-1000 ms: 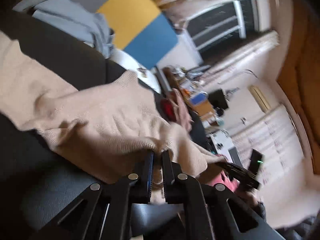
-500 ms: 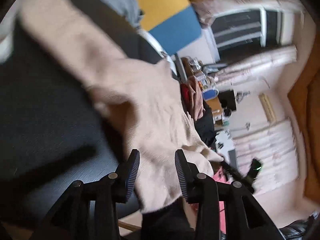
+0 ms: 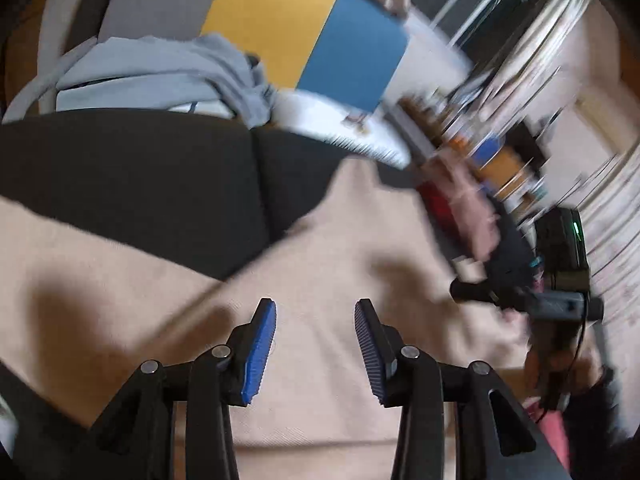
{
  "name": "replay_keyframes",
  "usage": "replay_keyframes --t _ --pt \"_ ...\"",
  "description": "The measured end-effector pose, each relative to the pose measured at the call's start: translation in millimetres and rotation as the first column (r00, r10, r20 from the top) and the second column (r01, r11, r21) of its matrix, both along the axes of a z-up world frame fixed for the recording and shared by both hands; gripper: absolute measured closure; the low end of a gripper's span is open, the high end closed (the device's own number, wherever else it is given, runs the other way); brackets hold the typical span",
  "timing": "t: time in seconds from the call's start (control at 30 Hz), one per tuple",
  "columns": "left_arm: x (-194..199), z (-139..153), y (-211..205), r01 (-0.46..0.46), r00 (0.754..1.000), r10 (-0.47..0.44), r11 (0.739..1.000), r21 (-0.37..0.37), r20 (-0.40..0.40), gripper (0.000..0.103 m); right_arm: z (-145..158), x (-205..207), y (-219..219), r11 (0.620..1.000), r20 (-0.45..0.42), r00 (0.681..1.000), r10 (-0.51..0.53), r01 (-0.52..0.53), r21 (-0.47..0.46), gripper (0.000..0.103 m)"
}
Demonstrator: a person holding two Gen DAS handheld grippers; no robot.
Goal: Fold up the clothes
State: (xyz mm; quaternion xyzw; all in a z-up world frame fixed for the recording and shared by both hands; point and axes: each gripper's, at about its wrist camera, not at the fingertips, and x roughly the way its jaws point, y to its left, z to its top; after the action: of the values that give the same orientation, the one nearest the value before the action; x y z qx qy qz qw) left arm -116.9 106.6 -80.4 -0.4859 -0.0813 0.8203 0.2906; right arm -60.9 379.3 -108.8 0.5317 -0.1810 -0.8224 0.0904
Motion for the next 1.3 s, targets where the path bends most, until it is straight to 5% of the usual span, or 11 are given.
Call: replay_keyframes --t 0.07,0.17,0.2,0.27,0.53,0.73,0.87,0.97,1.07,1.23,1.3 --pt "-13 -16 0 0.008 1.0 -0.008 0.999 -0.044 0.004 0.062 -31 -27 8 0.992 0.082 0.995 -0.062 0.052 0.118 0.024" --pt "-30 -41 -4 0.005 1.0 -0.003 0.997 -0.072 0.023 0.065 -42 -57 -3 0.984 0.088 0.996 -0.015 -0.001 0.177 0.0" --pt "-32 -43 -12 -0.011 1.0 0.011 0.999 -0.043 0.006 0.065 -43 -66 -12 0.973 0.098 0.995 0.005 -0.027 0.23 0.0" --pt "-41 -48 -22 -0.068 0.997 0.063 0.991 -0.112 -0.046 0.064 -47 -88 -33 0.942 0.089 0.994 0.059 -0.084 0.324 0.0" --pt "-72 -59 -71 -0.183 0.976 0.158 0.968 -0.171 -0.152 0.064 -51 -144 -84 0.934 -0.184 0.97 0.16 -0.089 0.346 0.0" --pt "-99 -58 -87 -0.205 0.972 0.179 0.964 -0.171 -0.154 0.063 -48 -160 -100 0.927 -0.171 0.972 0.163 -0.091 0.363 0.0" --pt "-104 -54 -85 -0.203 0.972 0.173 0.958 -0.204 -0.157 0.06 -14 -142 -74 0.973 -0.14 0.978 0.156 -0.127 0.193 0.0" --pt "-97 -44 -99 -0.258 0.964 0.243 0.951 -0.168 -0.106 0.058 29 -106 -52 0.976 -0.204 0.967 0.152 -0.115 0.185 0.0" --pt "-71 -26 -123 -0.311 0.949 0.309 0.95 -0.018 -0.067 0.06 60 -54 -21 0.977 -0.213 0.965 0.153 -0.115 0.18 0.0" --pt "37 12 -120 -0.11 0.984 0.135 0.973 0.204 -0.113 0.055 60 39 38 0.971 -0.121 0.991 0.062 -0.032 0.236 0.0" --pt "93 29 -95 0.046 0.978 -0.012 0.986 0.162 -0.209 0.054 43 66 63 0.972 -0.083 0.996 -0.013 0.032 0.233 0.0"
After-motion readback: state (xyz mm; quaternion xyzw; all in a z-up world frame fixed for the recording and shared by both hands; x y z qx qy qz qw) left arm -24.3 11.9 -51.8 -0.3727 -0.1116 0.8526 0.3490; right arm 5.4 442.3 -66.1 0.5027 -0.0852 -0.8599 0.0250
